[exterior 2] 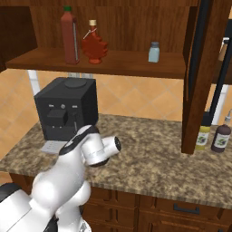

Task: Put the shaker and condiment bottle from the counter next to their counterparts in the cabinet.

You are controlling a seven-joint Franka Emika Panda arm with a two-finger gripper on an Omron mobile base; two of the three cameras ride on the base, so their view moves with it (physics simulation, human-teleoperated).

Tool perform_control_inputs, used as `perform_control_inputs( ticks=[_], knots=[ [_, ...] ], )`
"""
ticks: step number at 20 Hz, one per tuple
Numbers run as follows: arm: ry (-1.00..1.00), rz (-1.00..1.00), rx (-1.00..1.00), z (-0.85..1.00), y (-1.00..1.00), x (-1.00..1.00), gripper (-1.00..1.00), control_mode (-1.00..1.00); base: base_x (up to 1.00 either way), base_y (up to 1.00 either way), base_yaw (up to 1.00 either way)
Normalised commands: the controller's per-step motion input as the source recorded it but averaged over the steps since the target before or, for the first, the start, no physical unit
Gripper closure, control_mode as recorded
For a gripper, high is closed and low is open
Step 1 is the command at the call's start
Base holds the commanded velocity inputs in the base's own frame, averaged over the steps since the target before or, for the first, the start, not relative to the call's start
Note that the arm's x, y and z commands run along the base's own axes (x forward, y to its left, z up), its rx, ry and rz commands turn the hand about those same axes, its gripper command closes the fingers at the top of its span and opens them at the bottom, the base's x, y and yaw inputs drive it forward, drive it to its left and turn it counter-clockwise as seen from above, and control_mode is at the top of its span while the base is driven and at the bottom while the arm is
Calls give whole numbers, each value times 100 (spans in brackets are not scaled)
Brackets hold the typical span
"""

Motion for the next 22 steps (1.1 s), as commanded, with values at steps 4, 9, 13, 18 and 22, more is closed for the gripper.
perform_control_inputs(
  ticks=[4,9,13,18,22],
  knots=[
    [-18,-6,0,-65,44,-10,-100,-100,0,0,0],
    [-14,4,0,-65,22,-13,-100,-100,0,0,0],
    [3,9,1,-13,21,-3,-100,-100,0,0,0],
    [5,1,0,-2,35,0,-100,-100,0,0,0],
    [10,0,1,-1,30,0,-100,-100,0,0,0]
  ],
)
